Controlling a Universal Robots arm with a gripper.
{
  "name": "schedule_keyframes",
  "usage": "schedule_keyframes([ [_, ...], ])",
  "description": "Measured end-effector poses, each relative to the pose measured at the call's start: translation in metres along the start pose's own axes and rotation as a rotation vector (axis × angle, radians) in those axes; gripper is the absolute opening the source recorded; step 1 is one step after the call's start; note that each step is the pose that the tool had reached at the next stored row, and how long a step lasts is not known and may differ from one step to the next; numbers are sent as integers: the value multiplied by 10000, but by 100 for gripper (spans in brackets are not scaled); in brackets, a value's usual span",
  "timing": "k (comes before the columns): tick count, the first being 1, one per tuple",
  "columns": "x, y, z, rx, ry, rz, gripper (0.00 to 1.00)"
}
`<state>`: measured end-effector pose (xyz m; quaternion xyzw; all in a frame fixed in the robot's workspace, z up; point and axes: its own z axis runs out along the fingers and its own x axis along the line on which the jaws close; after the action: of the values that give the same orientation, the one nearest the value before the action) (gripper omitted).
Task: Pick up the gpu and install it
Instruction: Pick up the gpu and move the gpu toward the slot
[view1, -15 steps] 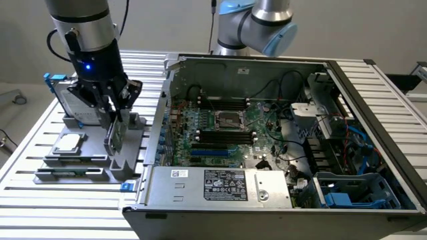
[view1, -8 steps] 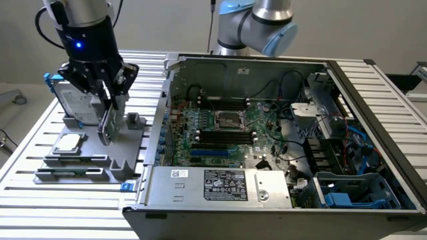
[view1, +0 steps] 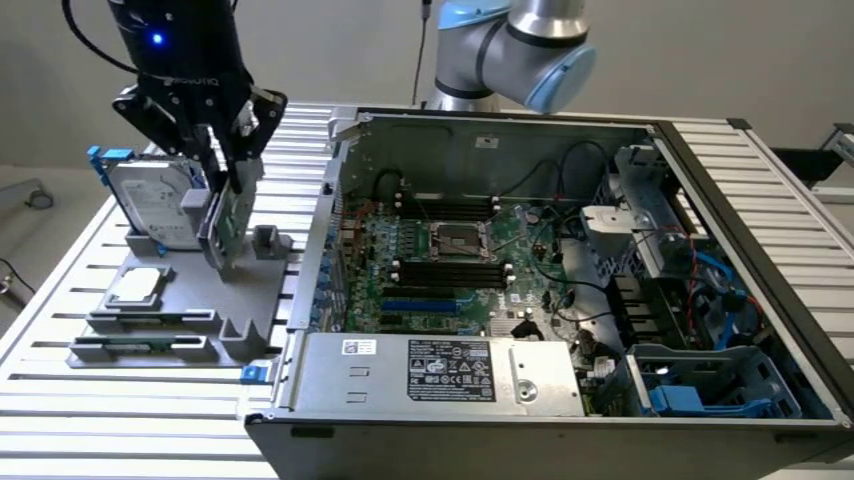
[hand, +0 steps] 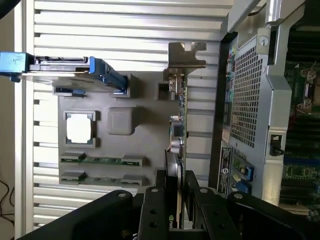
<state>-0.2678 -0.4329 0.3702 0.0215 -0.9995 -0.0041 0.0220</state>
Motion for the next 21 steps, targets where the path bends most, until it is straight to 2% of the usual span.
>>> schedule_keyframes([
  [12,-522,-18,-571,-2,27,1,26],
  [16,-695,-25,-759,-2,63,1,26],
  [18,-783,-28,-807,-6,101,0,26],
  [21,-919,-34,-827,-8,166,2,26],
])
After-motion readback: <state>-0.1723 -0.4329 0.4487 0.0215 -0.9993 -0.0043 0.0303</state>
